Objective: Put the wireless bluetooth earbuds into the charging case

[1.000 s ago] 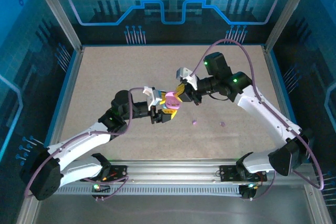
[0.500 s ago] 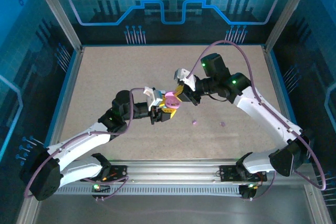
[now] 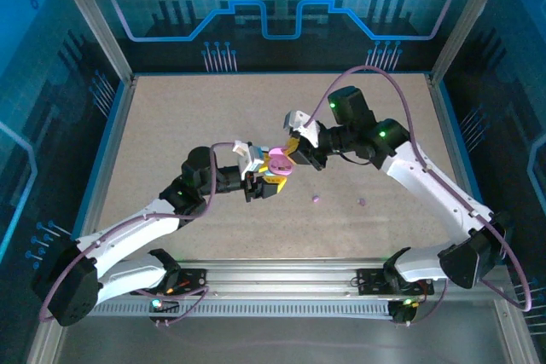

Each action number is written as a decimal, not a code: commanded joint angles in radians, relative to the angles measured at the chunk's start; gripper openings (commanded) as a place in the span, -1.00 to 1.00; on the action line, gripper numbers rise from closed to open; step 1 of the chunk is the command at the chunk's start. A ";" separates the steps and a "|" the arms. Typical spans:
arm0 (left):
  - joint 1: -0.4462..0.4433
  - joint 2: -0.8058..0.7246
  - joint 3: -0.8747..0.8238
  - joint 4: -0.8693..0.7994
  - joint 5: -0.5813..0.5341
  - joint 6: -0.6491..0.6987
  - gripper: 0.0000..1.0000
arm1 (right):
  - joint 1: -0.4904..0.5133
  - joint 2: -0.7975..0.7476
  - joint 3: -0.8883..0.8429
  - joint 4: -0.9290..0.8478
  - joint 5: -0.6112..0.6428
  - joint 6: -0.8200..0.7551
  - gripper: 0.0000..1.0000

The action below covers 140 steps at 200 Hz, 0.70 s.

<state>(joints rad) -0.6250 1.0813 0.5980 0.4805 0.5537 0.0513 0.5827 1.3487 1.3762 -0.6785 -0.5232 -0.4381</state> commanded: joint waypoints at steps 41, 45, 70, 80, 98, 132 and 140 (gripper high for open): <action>-0.005 0.015 0.020 0.083 0.009 -0.042 0.13 | 0.010 -0.035 -0.010 0.033 0.003 0.004 -0.74; -0.005 0.014 0.019 0.088 0.011 -0.043 0.13 | 0.011 -0.035 -0.010 0.034 0.004 0.004 -0.74; -0.005 0.020 0.023 0.087 0.011 -0.045 0.10 | 0.011 -0.034 -0.010 0.034 -0.003 0.006 -0.74; -0.005 0.020 0.023 0.083 0.010 -0.043 0.07 | 0.011 -0.034 -0.011 0.036 -0.005 0.005 -0.74; -0.005 0.020 0.025 0.083 0.002 -0.046 0.04 | 0.011 -0.034 -0.011 0.036 -0.007 0.004 -0.74; -0.005 0.022 0.026 0.085 -0.006 -0.046 0.03 | 0.011 -0.034 -0.014 0.038 -0.004 -0.003 -0.74; -0.004 0.024 0.026 0.089 -0.005 -0.048 0.07 | 0.011 -0.034 -0.014 0.039 -0.002 -0.004 -0.74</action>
<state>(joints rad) -0.6250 1.0943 0.5983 0.5293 0.5533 0.0166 0.5827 1.3369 1.3716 -0.6575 -0.5228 -0.4385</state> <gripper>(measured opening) 0.516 0.134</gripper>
